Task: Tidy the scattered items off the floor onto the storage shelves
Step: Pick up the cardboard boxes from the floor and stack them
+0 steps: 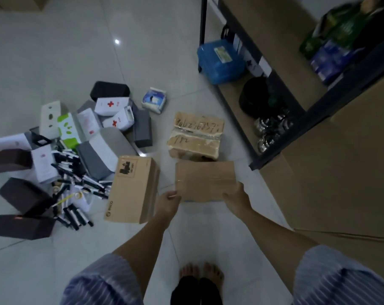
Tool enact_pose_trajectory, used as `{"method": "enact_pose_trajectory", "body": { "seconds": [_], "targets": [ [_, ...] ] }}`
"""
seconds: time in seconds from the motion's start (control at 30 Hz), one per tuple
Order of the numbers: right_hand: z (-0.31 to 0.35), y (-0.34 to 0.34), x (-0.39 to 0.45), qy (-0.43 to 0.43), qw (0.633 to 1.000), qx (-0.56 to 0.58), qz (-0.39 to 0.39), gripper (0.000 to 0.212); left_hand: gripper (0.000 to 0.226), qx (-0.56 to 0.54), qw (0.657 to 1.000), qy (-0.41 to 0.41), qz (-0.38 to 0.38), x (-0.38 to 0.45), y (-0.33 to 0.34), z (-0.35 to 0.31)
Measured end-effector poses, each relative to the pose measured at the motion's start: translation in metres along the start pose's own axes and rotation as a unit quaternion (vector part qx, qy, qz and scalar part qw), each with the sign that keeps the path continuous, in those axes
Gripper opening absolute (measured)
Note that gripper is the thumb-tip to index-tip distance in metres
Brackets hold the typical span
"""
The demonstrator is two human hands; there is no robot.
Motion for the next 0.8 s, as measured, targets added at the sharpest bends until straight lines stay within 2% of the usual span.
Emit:
{"method": "enact_pose_trajectory", "body": {
  "seconds": [0.17, 0.33, 0.43, 0.47, 0.57, 0.6, 0.8],
  "targets": [
    [-0.069, 0.047, 0.107, 0.052, 0.996, -0.032, -0.061, 0.085, 0.056, 0.022, 0.999, -0.023, -0.021, 0.110, 0.057, 0.061],
    [-0.143, 0.077, 0.197, 0.109, 0.982, 0.033, -0.149, 0.099, 0.096, -0.035, 0.996, -0.061, -0.053, 0.197, 0.099, 0.122],
    [-0.174, 0.086, 0.232, 0.112, 0.970, 0.095, -0.192, 0.106, 0.108, -0.087, 0.993, -0.060, -0.052, 0.239, 0.117, 0.144],
    [-0.180, 0.085, 0.238, 0.101, 0.964, 0.114, -0.218, 0.108, 0.106, -0.108, 0.991, -0.055, -0.053, 0.248, 0.121, 0.148],
    [-0.190, 0.082, 0.245, 0.082, 0.950, 0.142, -0.267, 0.100, 0.064, -0.179, 0.980, -0.023, -0.087, 0.260, 0.123, 0.146],
    [-0.189, 0.080, 0.244, 0.088, 0.945, 0.155, -0.274, 0.094, 0.056, -0.199, 0.975, -0.013, -0.100, 0.262, 0.120, 0.143],
    [-0.153, 0.049, 0.188, 0.082, 0.894, 0.284, -0.336, 0.076, 0.059, -0.227, 0.964, 0.085, -0.109, 0.223, 0.086, 0.062]
  ]
}}
Point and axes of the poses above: each hand's wrist, its own x-axis towards the middle knuckle, its own y-axis out of the palm, z = x × y, the point moved 10 cm from there along x, towards the middle knuckle, and after that the axes turned 8 degrees about x, right-handed, at the moved point
